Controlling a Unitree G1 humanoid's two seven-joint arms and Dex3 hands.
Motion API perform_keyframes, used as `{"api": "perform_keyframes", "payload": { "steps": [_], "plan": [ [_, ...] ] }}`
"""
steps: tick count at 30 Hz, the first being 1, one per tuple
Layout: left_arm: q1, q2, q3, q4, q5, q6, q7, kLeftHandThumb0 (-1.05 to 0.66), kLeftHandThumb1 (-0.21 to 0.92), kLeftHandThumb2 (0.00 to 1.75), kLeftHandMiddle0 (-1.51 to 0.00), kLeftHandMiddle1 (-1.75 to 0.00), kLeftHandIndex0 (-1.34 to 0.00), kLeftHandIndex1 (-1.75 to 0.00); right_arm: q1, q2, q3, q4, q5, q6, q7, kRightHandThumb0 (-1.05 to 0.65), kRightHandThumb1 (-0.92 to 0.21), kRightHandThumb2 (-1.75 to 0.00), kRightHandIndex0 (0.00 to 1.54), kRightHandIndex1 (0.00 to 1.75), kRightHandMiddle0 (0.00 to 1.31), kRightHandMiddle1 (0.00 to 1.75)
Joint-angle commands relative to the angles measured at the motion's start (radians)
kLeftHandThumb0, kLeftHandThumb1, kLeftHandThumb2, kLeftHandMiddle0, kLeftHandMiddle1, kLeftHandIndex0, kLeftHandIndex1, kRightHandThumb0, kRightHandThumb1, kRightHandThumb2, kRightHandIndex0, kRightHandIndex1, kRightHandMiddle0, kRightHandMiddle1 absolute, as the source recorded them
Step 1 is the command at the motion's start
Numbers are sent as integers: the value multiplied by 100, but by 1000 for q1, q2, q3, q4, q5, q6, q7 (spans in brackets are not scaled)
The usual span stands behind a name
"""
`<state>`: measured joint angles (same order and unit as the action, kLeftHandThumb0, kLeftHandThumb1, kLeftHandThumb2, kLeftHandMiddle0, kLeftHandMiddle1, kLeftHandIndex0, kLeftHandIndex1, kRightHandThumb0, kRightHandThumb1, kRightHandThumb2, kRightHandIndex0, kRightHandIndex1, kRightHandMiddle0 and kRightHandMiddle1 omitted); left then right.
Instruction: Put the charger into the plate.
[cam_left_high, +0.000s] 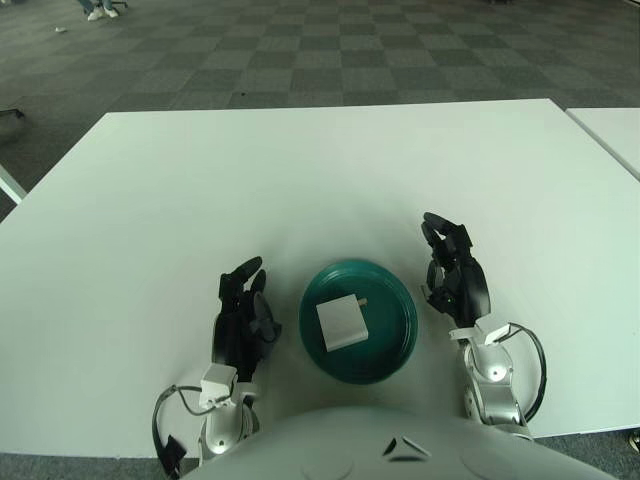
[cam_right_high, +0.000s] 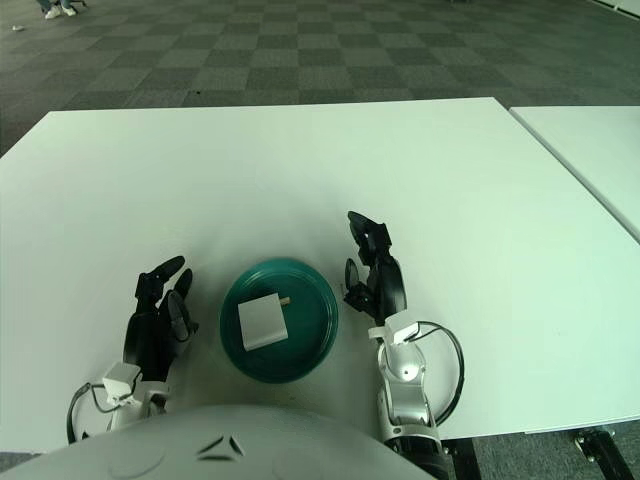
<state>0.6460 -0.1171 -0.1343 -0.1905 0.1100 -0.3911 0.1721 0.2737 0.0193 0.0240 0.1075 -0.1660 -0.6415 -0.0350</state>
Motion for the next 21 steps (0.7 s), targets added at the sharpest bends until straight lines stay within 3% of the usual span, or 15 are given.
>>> {"api": "perform_keyframes", "payload": {
  "steps": [1, 6, 11, 21],
  "plan": [
    [-6, -3, 13, 38, 40, -12, 33, -80, 92, 98, -31, -7, 0, -87, 61, -28, 6, 115, -126, -15, -72, -93, -92, -92, 15, 0, 0, 45],
    [-20, -4, 17, 60, 68, -31, 56, -80, 92, 98, -28, -5, 0, -81, 62, -49, 18, 111, -258, 14, -193, -96, -92, -94, 14, 0, 0, 41],
    [-24, -4, 17, 68, 78, -34, 63, -79, 92, 98, -26, -4, 0, -77, 61, -63, 34, 114, -318, 40, -265, -98, -92, -96, 12, 0, 0, 38],
    [-41, 4, 13, 71, 71, -3, 47, -80, 92, 101, -26, -3, 0, -70, 50, -94, 64, 123, -302, 71, -283, -98, -92, -98, 13, 1, 0, 37]
  ]
}}
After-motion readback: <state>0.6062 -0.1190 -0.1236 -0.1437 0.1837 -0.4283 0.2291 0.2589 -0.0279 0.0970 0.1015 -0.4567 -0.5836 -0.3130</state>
